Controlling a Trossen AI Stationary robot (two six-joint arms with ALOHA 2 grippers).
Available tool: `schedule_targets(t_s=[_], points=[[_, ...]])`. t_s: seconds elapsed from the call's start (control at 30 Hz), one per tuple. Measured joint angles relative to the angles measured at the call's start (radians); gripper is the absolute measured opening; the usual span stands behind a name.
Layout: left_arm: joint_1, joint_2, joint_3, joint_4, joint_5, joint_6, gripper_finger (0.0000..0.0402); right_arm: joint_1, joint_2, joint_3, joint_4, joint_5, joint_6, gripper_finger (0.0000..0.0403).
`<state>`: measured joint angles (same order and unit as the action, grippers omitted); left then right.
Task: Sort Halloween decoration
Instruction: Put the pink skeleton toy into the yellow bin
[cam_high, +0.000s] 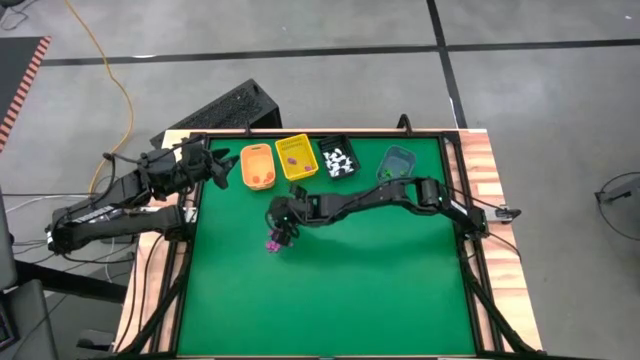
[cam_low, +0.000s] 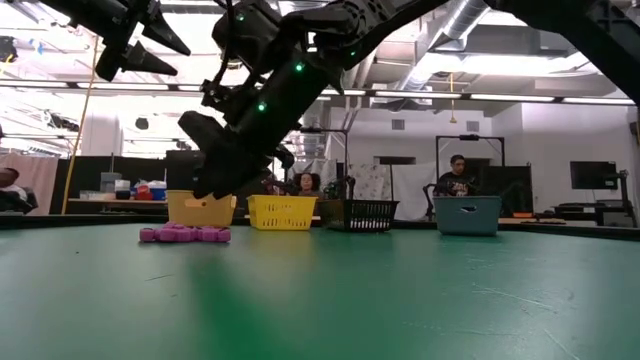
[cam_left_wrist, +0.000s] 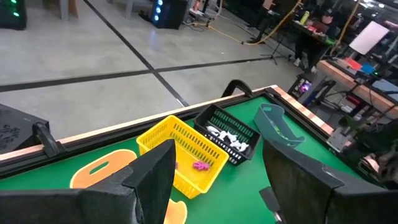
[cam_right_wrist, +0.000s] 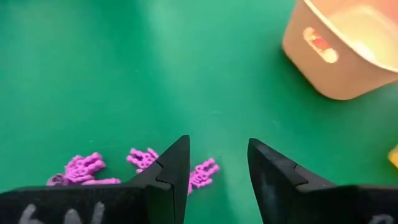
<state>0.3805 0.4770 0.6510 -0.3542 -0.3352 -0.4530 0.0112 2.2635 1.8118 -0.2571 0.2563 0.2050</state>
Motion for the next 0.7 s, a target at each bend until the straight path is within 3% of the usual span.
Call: schedule_targets(t_s=[0.23,0.7], points=[[0.000,0.000,0.000,0.000,0.041,-0.001,0.0232,0.030,0.000,0.000,-0.009,0.122,0.009,0.0154],[0.000,0.000,0.000,0.000,0.068,-0.001,0.0232,0.056,0.076,0.001,-0.019,0.142,0.134,0.0154]])
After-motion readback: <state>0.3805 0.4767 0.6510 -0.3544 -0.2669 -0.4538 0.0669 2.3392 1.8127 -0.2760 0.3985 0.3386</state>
